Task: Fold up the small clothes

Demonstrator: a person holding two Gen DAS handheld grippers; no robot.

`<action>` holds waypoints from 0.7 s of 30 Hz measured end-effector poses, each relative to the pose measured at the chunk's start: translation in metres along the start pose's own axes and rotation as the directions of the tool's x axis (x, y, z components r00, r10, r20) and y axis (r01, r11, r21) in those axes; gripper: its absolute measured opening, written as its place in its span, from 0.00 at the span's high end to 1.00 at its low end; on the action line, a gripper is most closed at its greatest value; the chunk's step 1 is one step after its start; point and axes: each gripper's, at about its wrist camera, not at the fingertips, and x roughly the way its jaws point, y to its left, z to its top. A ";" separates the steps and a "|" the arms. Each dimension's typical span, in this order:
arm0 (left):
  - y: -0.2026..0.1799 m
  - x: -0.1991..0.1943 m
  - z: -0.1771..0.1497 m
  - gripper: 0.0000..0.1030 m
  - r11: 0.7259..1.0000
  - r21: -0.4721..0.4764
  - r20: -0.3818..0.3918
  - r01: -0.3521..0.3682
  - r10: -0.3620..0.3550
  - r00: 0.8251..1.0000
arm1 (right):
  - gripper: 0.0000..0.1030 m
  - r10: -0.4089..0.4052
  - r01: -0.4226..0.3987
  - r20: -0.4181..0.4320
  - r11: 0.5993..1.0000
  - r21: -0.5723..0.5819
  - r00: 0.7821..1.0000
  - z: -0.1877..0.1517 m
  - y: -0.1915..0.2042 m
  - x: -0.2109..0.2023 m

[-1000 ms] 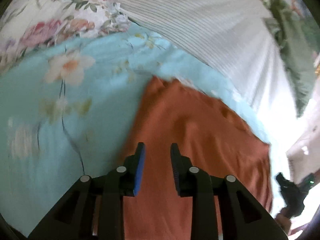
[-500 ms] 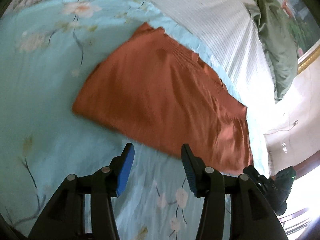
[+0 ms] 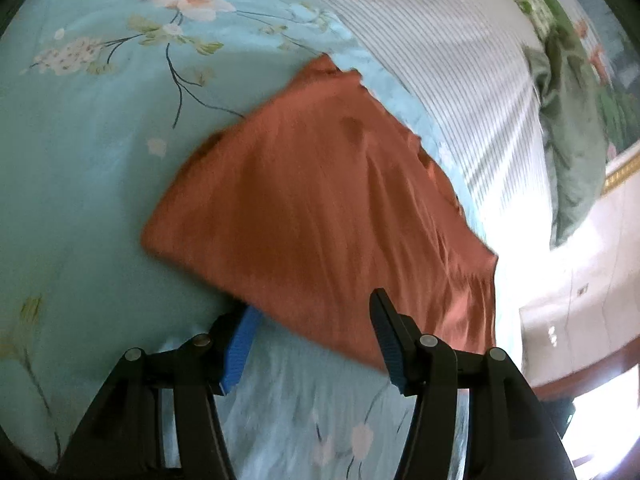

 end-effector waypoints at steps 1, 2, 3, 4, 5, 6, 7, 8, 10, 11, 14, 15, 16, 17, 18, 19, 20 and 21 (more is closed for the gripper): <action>0.002 0.003 0.005 0.45 1.000 -0.014 0.012 0.000 0.000 1.000 | 0.66 -0.001 0.001 0.001 1.000 0.002 1.000 0.000 0.001 0.000; 0.003 0.004 0.008 0.47 1.000 -0.022 0.019 -0.002 0.003 1.000 | 0.66 0.000 0.000 0.002 1.000 0.005 1.000 0.001 0.000 0.000; 0.004 0.006 0.012 0.48 0.999 -0.035 0.028 -0.007 0.008 1.000 | 0.66 0.001 -0.001 0.004 1.000 0.008 1.000 0.001 -0.001 0.000; 0.005 0.009 0.017 0.49 0.999 -0.044 0.040 -0.010 0.012 0.999 | 0.66 0.003 -0.003 0.005 1.000 0.010 1.000 0.003 -0.002 0.001; 0.005 0.010 0.021 0.52 0.999 -0.047 0.049 -0.018 0.020 0.999 | 0.66 0.003 -0.003 0.007 1.000 0.010 1.000 0.005 -0.002 0.001; 0.005 0.012 0.024 0.57 0.998 -0.049 0.056 -0.025 0.028 0.998 | 0.66 0.004 -0.004 0.009 1.000 0.009 1.000 0.006 -0.002 0.002; 0.006 0.013 0.027 0.58 0.998 -0.049 0.063 -0.032 0.035 0.997 | 0.66 0.006 -0.006 0.011 1.000 0.008 1.000 0.008 -0.002 0.002; 0.005 0.015 0.031 0.62 0.998 -0.049 0.069 -0.035 0.039 0.997 | 0.66 0.006 -0.006 0.013 1.000 0.007 1.000 0.010 -0.002 0.003; 0.004 0.018 0.035 0.74 0.998 -0.043 0.073 -0.036 0.039 0.997 | 0.66 0.010 -0.010 0.016 1.000 0.003 1.000 0.014 -0.002 0.004; 0.004 0.018 0.037 0.79 0.999 -0.039 0.072 -0.033 0.036 0.997 | 0.66 0.010 -0.010 0.018 1.000 0.000 1.000 0.018 -0.002 0.005; -0.008 0.014 0.038 0.85 0.999 0.003 0.096 -0.050 0.050 0.994 | 0.66 0.007 -0.006 0.018 1.000 -0.006 1.000 0.026 -0.005 0.007; -0.015 0.012 0.037 0.87 0.997 0.030 0.107 -0.065 0.062 0.992 | 0.66 0.007 -0.007 0.018 1.000 -0.005 1.000 0.029 -0.006 0.007; -0.025 0.009 0.036 0.87 0.995 0.066 0.123 -0.081 0.072 0.990 | 0.66 0.006 -0.006 0.018 1.000 -0.003 1.000 0.031 -0.008 0.008; -0.034 0.005 0.035 0.89 0.992 0.094 0.135 -0.085 0.071 0.988 | 0.66 0.006 -0.006 0.017 1.000 -0.003 1.000 0.033 -0.009 0.008; -0.042 0.002 0.034 0.89 0.990 0.119 0.143 -0.081 0.064 0.988 | 0.66 0.006 -0.006 0.016 1.000 -0.003 1.000 0.036 -0.011 0.007; -0.054 0.000 0.033 0.90 0.985 0.154 0.153 -0.075 0.051 0.987 | 0.66 0.005 -0.005 0.016 1.000 -0.003 1.000 0.038 -0.012 0.007; -0.068 -0.002 0.031 0.91 0.979 0.193 0.159 -0.071 0.040 0.986 | 0.66 0.006 -0.006 0.018 1.000 -0.004 1.000 0.042 -0.013 0.006; -0.080 -0.002 0.028 0.91 0.971 0.230 0.163 -0.072 0.034 0.986 | 0.66 0.006 -0.006 0.019 1.000 -0.004 1.000 0.045 -0.014 0.005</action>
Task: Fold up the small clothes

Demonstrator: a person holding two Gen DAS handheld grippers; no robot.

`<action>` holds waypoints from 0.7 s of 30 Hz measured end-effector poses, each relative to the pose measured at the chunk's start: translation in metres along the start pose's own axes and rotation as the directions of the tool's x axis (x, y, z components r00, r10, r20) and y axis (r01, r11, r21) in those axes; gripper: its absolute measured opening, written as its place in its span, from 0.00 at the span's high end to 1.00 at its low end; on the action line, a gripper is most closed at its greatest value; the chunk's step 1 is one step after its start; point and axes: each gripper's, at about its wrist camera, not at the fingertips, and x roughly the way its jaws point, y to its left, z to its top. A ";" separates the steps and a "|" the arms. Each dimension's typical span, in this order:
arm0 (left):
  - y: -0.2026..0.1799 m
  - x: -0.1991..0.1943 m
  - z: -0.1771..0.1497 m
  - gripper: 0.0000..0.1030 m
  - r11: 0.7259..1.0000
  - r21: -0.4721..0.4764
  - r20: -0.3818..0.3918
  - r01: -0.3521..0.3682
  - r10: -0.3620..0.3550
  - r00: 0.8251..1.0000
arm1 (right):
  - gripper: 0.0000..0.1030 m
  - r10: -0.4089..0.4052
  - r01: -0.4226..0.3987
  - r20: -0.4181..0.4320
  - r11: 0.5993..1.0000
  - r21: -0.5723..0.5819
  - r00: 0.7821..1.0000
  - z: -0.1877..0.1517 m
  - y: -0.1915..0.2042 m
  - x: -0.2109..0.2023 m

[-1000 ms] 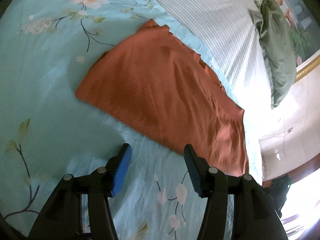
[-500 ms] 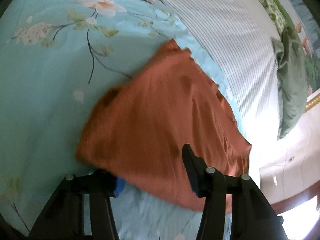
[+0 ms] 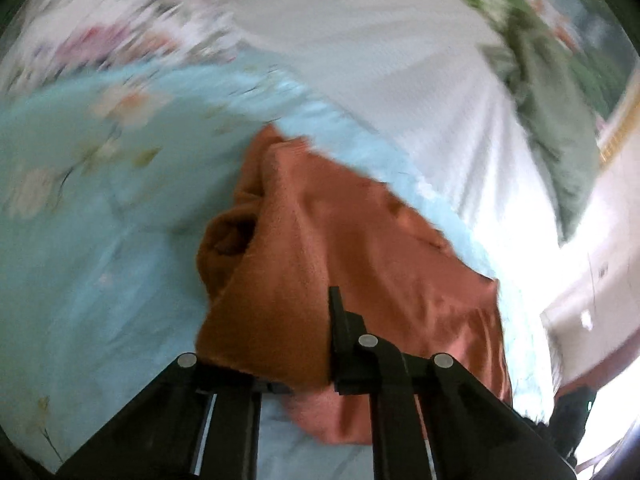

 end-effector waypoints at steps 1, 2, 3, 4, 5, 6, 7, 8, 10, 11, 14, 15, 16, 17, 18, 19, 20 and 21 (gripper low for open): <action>-0.015 -0.001 0.000 0.91 0.999 0.045 0.002 0.005 -0.005 1.000 | 0.66 -0.001 0.001 0.001 1.000 -0.001 1.000 0.002 -0.001 0.000; -0.034 0.001 -0.002 0.91 0.994 0.107 0.000 0.010 -0.010 1.000 | 0.66 0.001 -0.001 0.001 1.000 -0.003 1.000 0.006 -0.001 -0.001; -0.048 0.001 -0.005 0.91 0.988 0.155 -0.001 0.012 -0.012 1.000 | 0.66 0.004 -0.004 0.000 1.000 -0.005 1.000 0.011 -0.002 -0.002; -0.064 0.003 -0.010 0.91 0.977 0.212 -0.002 0.012 -0.012 1.000 | 0.66 0.007 -0.007 0.000 1.000 -0.006 1.000 0.015 -0.002 -0.001; -0.084 0.006 -0.018 0.92 0.959 0.284 -0.006 0.011 -0.010 1.000 | 0.66 0.015 -0.015 -0.002 1.000 -0.006 1.000 0.020 -0.003 0.000; -0.098 0.009 -0.025 0.93 0.942 0.335 -0.013 0.011 -0.007 1.000 | 0.65 0.023 -0.023 -0.007 1.000 -0.009 1.000 0.025 -0.002 0.002; -0.112 0.014 -0.035 0.93 0.919 0.393 -0.019 0.005 0.003 1.000 | 0.62 0.030 -0.031 -0.013 0.999 -0.011 0.999 0.029 -0.002 0.004; -0.129 0.023 -0.048 0.93 0.885 0.466 -0.026 -0.011 0.026 0.999 | 0.58 0.042 -0.043 -0.023 0.999 -0.012 0.999 0.034 -0.002 0.007; -0.147 0.038 -0.071 0.93 0.827 0.562 -0.029 -0.033 0.060 0.998 | 0.45 0.069 -0.069 -0.041 0.997 -0.017 0.997 0.045 0.001 0.017; -0.150 0.044 -0.078 0.94 0.808 0.588 -0.032 -0.040 0.072 0.997 | 0.44 0.088 -0.090 -0.052 0.996 -0.020 0.995 0.050 0.004 0.023; -0.156 0.065 -0.102 0.94 0.735 0.673 -0.022 -0.084 0.134 0.991 | 0.43 0.135 -0.139 -0.111 0.990 -0.032 0.985 0.068 0.013 0.049; -0.155 0.066 -0.104 0.94 0.728 0.680 -0.020 -0.085 0.135 0.991 | 0.42 0.153 -0.160 -0.143 0.986 -0.039 0.978 0.076 0.019 0.064; -0.155 0.067 -0.104 0.94 0.728 0.681 -0.020 -0.082 0.130 0.991 | 0.39 0.168 -0.177 -0.159 0.983 -0.043 0.973 0.080 0.023 0.072; -0.152 0.065 -0.101 0.94 0.735 0.675 -0.025 -0.071 0.118 0.993 | 0.38 0.192 -0.203 -0.185 0.978 -0.044 0.964 0.086 0.027 0.085; -0.150 0.063 -0.099 0.94 0.744 0.666 -0.033 -0.056 0.104 0.994 | 0.35 0.219 -0.233 -0.223 0.972 -0.039 0.950 0.094 0.034 0.104; -0.148 0.062 -0.095 0.94 0.751 0.659 -0.039 -0.045 0.093 0.995 | 0.33 0.230 -0.247 -0.252 0.968 -0.039 0.940 0.098 0.039 0.119; -0.145 0.061 -0.093 0.94 0.757 0.653 -0.042 -0.036 0.084 0.996 | 0.33 0.239 -0.259 -0.277 0.965 -0.039 0.931 0.102 0.043 0.132; -0.145 0.060 -0.092 0.94 0.760 0.649 -0.045 -0.029 0.077 0.996 | 0.32 0.243 -0.267 -0.301 0.963 -0.040 0.922 0.106 0.048 0.145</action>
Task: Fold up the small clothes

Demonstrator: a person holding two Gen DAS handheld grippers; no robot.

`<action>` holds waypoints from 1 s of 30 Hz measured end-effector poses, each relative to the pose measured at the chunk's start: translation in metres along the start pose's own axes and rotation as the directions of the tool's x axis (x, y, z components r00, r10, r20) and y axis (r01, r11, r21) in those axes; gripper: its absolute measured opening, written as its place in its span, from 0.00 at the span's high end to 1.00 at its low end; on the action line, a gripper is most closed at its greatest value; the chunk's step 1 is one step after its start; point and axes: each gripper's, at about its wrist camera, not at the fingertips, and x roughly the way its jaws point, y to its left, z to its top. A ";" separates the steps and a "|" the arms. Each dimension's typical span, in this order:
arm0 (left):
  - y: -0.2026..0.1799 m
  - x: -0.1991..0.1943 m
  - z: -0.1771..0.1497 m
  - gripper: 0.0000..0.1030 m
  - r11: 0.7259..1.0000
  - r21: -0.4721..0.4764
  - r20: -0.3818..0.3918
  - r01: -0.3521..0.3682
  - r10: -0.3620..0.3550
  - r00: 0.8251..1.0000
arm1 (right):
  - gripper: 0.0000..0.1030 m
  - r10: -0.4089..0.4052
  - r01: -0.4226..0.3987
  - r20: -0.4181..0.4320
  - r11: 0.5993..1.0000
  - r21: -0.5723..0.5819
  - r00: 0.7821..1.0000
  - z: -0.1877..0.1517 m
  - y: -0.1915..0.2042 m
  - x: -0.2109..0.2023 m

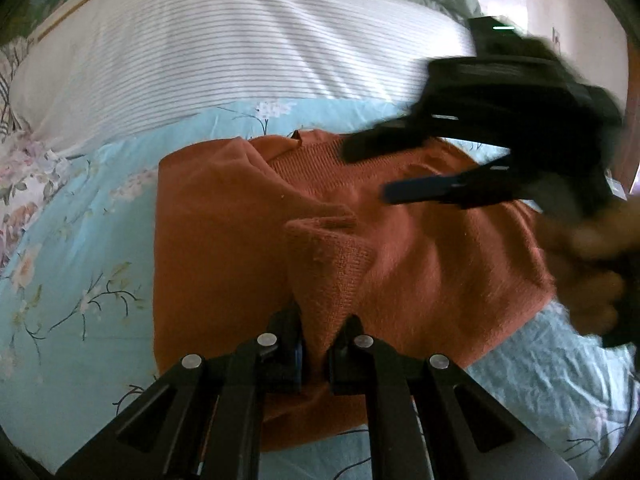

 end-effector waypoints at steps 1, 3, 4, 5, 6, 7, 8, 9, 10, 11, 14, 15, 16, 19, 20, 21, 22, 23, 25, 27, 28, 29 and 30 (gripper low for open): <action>0.001 0.000 0.000 0.94 1.000 -0.004 0.002 0.005 -0.005 1.000 | 0.32 0.008 -0.008 -0.032 1.000 -0.005 0.999 0.009 0.001 0.018; 0.002 0.000 0.000 0.94 1.000 -0.010 0.005 0.012 -0.012 1.000 | 0.32 0.022 -0.022 -0.066 1.000 0.001 0.998 0.020 0.000 0.039; 0.002 -0.001 -0.001 0.94 1.000 -0.012 0.007 0.015 -0.015 1.000 | 0.35 0.028 -0.028 -0.073 1.000 0.002 0.997 0.025 0.000 0.048; 0.003 -0.001 0.000 0.94 1.000 -0.015 0.009 0.019 -0.019 1.000 | 0.43 0.031 -0.031 -0.069 1.000 0.004 0.997 0.030 0.000 0.055; 0.003 -0.001 0.001 0.94 1.000 -0.015 0.008 0.019 -0.019 1.000 | 0.69 0.037 -0.037 -0.064 0.999 0.006 0.997 0.033 0.000 0.058; 0.004 -0.002 0.002 0.94 1.000 -0.016 0.006 0.021 -0.021 1.000 | 0.80 0.051 -0.050 -0.063 0.999 0.018 0.997 0.037 -0.001 0.060; 0.002 -0.002 0.000 0.94 1.000 -0.015 0.005 0.022 -0.022 1.000 | 0.81 0.071 -0.070 -0.054 0.997 0.029 0.996 0.038 0.000 0.058; 0.002 -0.004 0.001 0.94 1.000 -0.015 0.008 0.025 -0.024 1.000 | 0.82 0.081 -0.080 -0.042 0.997 0.024 0.996 0.039 0.002 0.055; 0.001 -0.007 0.001 0.94 0.999 -0.014 0.011 0.029 -0.029 1.000 | 0.83 0.086 -0.086 -0.028 0.996 0.007 0.996 0.039 0.006 0.047; 0.000 -0.011 0.003 0.94 0.999 -0.012 0.015 0.033 -0.033 0.999 | 0.83 0.089 -0.089 -0.011 0.996 -0.011 0.996 0.038 0.011 0.038; -0.005 -0.023 0.011 0.94 0.998 -0.018 0.030 0.060 -0.059 0.998 | 0.83 0.090 -0.086 0.065 0.994 -0.061 0.994 0.034 0.020 -0.007; -0.009 -0.029 0.015 0.94 0.996 -0.026 0.039 0.086 -0.085 0.996 | 0.83 0.090 -0.082 0.100 0.994 -0.075 0.991 0.032 0.021 -0.030; -0.015 -0.035 0.018 0.94 0.993 -0.029 0.048 0.110 -0.109 0.993 | 0.83 0.085 -0.075 0.121 0.994 -0.082 0.989 0.031 0.020 -0.042; -0.039 -0.046 0.032 0.94 0.983 -0.015 0.080 0.184 -0.183 0.980 | 0.83 0.000 0.023 0.203 0.993 -0.113 0.979 0.024 0.013 -0.095; -0.050 -0.047 0.037 0.94 0.979 -0.002 0.086 0.205 -0.204 0.975 | 0.83 -0.030 0.056 0.221 0.992 -0.113 0.975 0.021 0.007 -0.108; -0.063 -0.047 0.041 0.94 0.975 0.012 0.089 0.223 -0.223 0.971 | 0.83 -0.043 0.068 0.230 0.992 -0.106 0.972 0.019 0.002 -0.116; -0.076 -0.044 0.043 0.94 0.971 0.026 0.086 0.238 -0.239 0.967 | 0.83 -0.059 0.081 0.240 0.993 -0.086 0.969 0.016 -0.009 -0.125; -0.089 -0.040 0.044 0.94 0.967 0.039 0.079 0.250 -0.252 0.964 | 0.83 -0.082 0.100 0.244 0.993 -0.062 0.966 0.013 -0.021 -0.133; -0.108 -0.029 0.043 0.94 0.962 0.055 0.055 0.269 -0.272 0.961 | 0.84 -0.130 0.139 0.242 0.990 -0.019 0.962 0.008 -0.043 -0.139; -0.125 -0.015 0.041 0.94 0.956 0.064 0.023 0.286 -0.288 0.957 | 0.84 -0.151 0.148 0.228 0.988 0.031 0.962 0.002 -0.067 -0.139; -0.131 -0.009 0.039 0.94 0.954 0.067 0.009 0.291 -0.292 0.956 | 0.84 -0.159 0.153 0.224 0.987 0.042 0.962 0.000 -0.071 -0.136; -0.136 -0.003 0.038 0.94 0.953 0.070 -0.008 0.296 -0.296 0.955 | 0.84 -0.169 0.162 0.218 0.986 0.049 0.961 -0.001 -0.076 -0.135; -0.141 0.002 0.036 0.94 0.952 0.073 -0.023 0.299 -0.298 0.954 | 0.84 -0.174 0.166 0.216 0.985 0.056 0.961 -0.002 -0.081 -0.135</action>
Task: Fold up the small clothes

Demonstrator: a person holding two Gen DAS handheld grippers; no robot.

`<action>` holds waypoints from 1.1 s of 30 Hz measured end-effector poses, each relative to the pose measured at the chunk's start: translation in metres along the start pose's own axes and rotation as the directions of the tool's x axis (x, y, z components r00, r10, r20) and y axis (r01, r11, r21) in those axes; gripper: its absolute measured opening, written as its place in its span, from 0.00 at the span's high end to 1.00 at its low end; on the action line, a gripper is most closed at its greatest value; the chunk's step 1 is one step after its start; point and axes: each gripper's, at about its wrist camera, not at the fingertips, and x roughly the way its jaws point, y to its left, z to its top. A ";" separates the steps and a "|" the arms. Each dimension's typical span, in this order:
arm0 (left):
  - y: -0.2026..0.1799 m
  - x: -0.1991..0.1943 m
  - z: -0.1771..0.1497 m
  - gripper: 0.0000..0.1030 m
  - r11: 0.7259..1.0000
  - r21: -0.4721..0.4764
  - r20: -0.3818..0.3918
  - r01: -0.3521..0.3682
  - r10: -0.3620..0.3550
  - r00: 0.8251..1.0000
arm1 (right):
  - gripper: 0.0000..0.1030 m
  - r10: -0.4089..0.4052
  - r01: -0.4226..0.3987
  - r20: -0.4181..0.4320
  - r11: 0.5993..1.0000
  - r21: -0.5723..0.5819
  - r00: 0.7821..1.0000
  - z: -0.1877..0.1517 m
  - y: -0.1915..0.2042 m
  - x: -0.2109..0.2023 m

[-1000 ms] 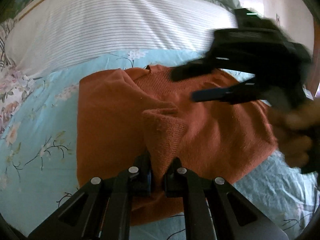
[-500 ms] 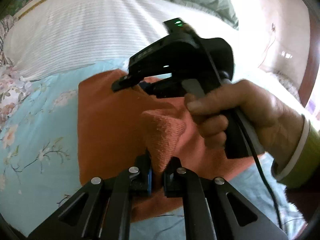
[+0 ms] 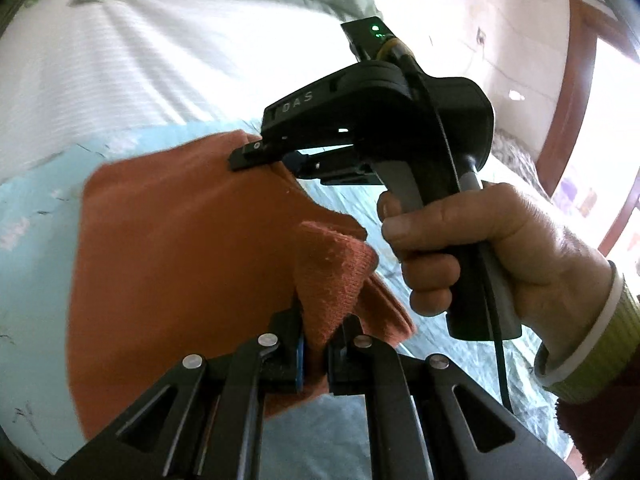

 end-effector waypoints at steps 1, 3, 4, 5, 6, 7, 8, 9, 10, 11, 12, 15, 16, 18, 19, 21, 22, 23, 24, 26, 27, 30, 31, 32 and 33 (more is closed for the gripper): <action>-0.002 0.004 -0.001 0.94 1.000 0.000 -0.011 0.001 -0.001 1.000 | 0.84 0.005 -0.005 0.002 1.000 0.003 1.000 0.000 -0.002 -0.001; -0.004 0.010 -0.002 0.94 1.000 -0.001 -0.028 0.005 -0.005 1.000 | 0.84 0.007 -0.007 0.012 1.000 -0.008 1.000 0.001 -0.004 -0.005; -0.006 0.011 -0.003 0.94 1.000 -0.001 -0.029 0.006 -0.006 1.000 | 0.84 -0.011 0.011 0.013 1.000 -0.024 1.000 0.002 -0.003 -0.004; -0.005 0.012 -0.002 0.94 1.000 -0.002 -0.029 0.008 -0.008 1.000 | 0.84 -0.038 0.039 0.008 0.998 -0.040 0.999 0.002 -0.004 -0.002; -0.005 0.014 0.000 0.94 1.000 0.000 -0.029 0.009 -0.009 1.000 | 0.84 -0.062 0.062 0.002 0.997 -0.049 0.998 0.002 -0.005 0.001; -0.006 0.016 0.000 0.94 1.000 0.002 -0.032 0.009 -0.008 0.999 | 0.84 -0.074 0.074 -0.002 0.996 -0.054 0.997 0.001 -0.007 0.003; -0.006 0.020 -0.001 0.94 1.000 0.003 -0.040 0.006 -0.005 0.999 | 0.84 -0.090 0.090 -0.005 0.994 -0.059 0.996 0.000 -0.008 0.005; -0.008 0.024 -0.003 0.94 1.000 0.002 -0.047 0.004 -0.004 0.999 | 0.84 -0.097 0.097 -0.004 0.994 -0.059 0.995 -0.001 -0.010 0.006; -0.008 0.027 -0.005 0.94 1.000 -0.003 -0.055 0.005 -0.005 0.998 | 0.84 -0.096 0.096 -0.001 0.994 -0.050 0.995 -0.002 -0.012 0.007; -0.006 0.032 -0.005 0.93 1.000 -0.006 -0.064 0.007 -0.007 0.998 | 0.84 -0.093 0.093 0.000 0.995 -0.042 0.996 -0.003 -0.013 0.007; -0.005 0.036 -0.005 0.92 1.000 -0.005 -0.074 0.007 -0.008 0.997 | 0.83 -0.090 0.090 0.003 0.995 -0.037 0.996 -0.004 -0.013 0.006; 0.000 0.036 -0.007 0.87 1.000 -0.014 -0.083 0.020 -0.022 0.996 | 0.79 -0.112 0.113 0.030 0.993 -0.029 0.993 -0.008 -0.009 -0.004; 0.003 0.032 -0.007 0.84 0.999 -0.025 -0.090 0.032 -0.034 0.995 | 0.76 -0.118 0.119 0.038 0.993 -0.025 0.992 -0.009 -0.009 -0.009; 0.009 0.024 -0.009 0.67 0.998 -0.052 -0.103 0.045 -0.050 0.993 | 0.69 -0.118 0.119 0.065 0.993 -0.018 0.991 -0.012 -0.007 -0.022; 0.015 0.016 -0.010 0.63 0.996 -0.075 -0.101 0.056 -0.064 0.993 | 0.56 -0.119 0.120 0.071 0.993 -0.016 0.990 -0.013 -0.006 -0.025; 0.025 0.001 -0.011 0.49 0.992 -0.107 -0.093 0.064 -0.074 0.993 | 0.37 -0.132 0.133 0.082 0.991 -0.014 0.988 -0.016 -0.005 -0.033; 0.031 -0.008 -0.012 0.47 0.991 -0.120 -0.082 0.064 -0.074 0.994 | 0.35 -0.137 0.139 0.082 0.990 -0.017 0.987 -0.019 -0.004 -0.036; 0.038 -0.017 -0.012 0.43 0.990 -0.133 -0.067 0.056 -0.065 0.996 | 0.35 -0.137 0.139 0.076 0.990 -0.018 0.988 -0.022 -0.004 -0.038; 0.047 -0.027 -0.014 0.37 0.988 -0.148 -0.053 0.041 -0.050 0.997 | 0.35 -0.134 0.135 0.065 0.991 -0.016 0.989 -0.024 -0.005 -0.038; 0.071 -0.043 -0.014 0.20 0.982 -0.191 -0.036 -0.005 -0.002 0.999 | 0.35 -0.123 0.124 0.039 0.992 -0.007 0.992 -0.030 -0.006 -0.038; 0.083 -0.046 -0.011 0.18 0.977 -0.213 -0.031 -0.026 0.020 0.999 | 0.34 -0.124 0.124 0.028 0.992 -0.010 0.992 -0.033 -0.006 -0.037; 0.123 -0.048 -0.008 0.18 0.953 -0.294 -0.035 -0.068 0.060 0.998 | 0.34 -0.122 0.122 0.006 0.992 -0.010 0.993 -0.040 -0.007 -0.034; 0.140 -0.042 -0.006 0.18 0.945 -0.318 -0.048 -0.076 0.064 0.997 | 0.34 -0.119 0.119 0.001 0.993 -0.005 0.993 -0.041 -0.008 -0.033; 0.155 -0.037 -0.007 0.18 0.931 -0.356 -0.066 -0.080 0.060 0.996 | 0.34 -0.118 0.118 -0.003 0.993 -0.002 0.993 -0.042 -0.009 -0.033; 0.163 -0.034 -0.009 0.18 0.922 -0.381 -0.074 -0.074 0.049 0.996 | 0.34 -0.119 0.119 -0.010 0.993 -0.001 0.993 -0.043 -0.010 -0.031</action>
